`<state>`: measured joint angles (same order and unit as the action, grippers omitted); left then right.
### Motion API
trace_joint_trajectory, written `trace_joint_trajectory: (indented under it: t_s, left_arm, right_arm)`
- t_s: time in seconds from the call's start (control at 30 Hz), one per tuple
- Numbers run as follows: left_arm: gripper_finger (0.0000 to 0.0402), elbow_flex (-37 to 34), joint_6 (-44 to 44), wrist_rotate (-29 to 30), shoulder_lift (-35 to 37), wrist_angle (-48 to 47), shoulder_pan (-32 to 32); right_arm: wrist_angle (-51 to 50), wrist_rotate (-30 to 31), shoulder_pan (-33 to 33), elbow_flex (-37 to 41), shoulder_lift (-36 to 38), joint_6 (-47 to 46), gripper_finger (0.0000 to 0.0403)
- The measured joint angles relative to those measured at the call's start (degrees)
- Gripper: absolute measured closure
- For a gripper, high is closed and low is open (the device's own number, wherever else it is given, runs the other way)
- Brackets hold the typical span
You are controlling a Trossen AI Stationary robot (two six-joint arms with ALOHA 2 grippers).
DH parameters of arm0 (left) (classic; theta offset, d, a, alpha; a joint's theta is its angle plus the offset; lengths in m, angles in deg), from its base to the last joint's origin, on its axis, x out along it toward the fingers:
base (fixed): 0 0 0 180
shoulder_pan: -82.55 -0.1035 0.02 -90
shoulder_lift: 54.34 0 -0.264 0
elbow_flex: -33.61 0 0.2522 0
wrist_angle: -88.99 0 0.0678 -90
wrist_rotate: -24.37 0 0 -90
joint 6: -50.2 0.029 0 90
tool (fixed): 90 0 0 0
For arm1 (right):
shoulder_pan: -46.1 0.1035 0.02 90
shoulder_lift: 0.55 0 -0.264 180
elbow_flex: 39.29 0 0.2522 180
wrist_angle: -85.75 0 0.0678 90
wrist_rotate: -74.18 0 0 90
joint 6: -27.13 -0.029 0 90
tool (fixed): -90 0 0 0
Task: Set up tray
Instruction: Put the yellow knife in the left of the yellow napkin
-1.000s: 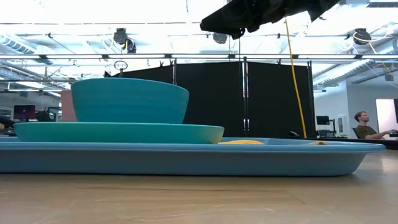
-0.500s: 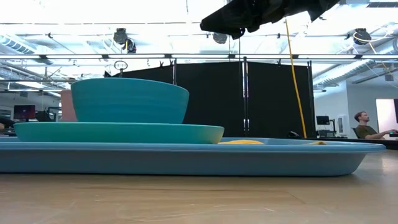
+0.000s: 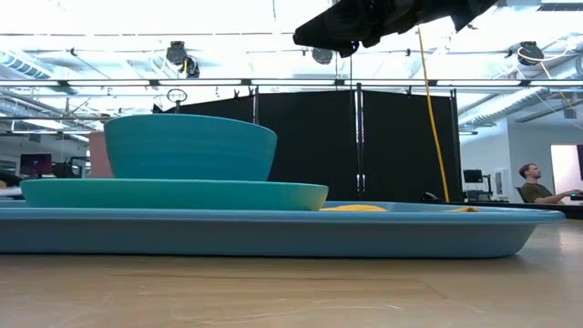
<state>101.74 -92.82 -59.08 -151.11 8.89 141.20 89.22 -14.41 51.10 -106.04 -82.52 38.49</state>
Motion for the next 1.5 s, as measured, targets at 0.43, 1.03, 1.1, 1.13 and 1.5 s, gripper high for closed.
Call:
trace_joint_trajectory:
  t_s: [0.43, 1.03, 1.1, 1.13, 1.5]
  left_arm:
    - [0.0336, 4.31, 0.43, 7.80, 0.07, -7.86, -0.42]
    - [0.0336, 4.85, 1.67, 21.88, 0.09, -7.60, -2.37]
    - [0.0336, 4.87, 1.79, 23.34, 0.09, -6.33, -2.11]
    - [0.0337, 4.87, 1.95, 24.17, 0.09, -5.92, -1.93]
    - [0.0337, 6.19, 5.54, 37.15, 0.09, -4.45, -1.97]
  right_arm:
    - [-0.02, 0.00, -0.02, 0.00, 0.00, 0.28, 0.0314]
    - [-0.42, 0.26, -0.02, 0.00, 0.00, 0.27, 0.0314]
    - [-0.43, 0.26, 0.00, 0.00, 0.00, 0.27, 0.0314]
    - [-0.43, 0.26, -0.02, 0.00, 0.00, 0.27, 0.0314]
    - [-0.90, 0.28, -0.02, 0.00, 0.38, 0.48, 0.0314]
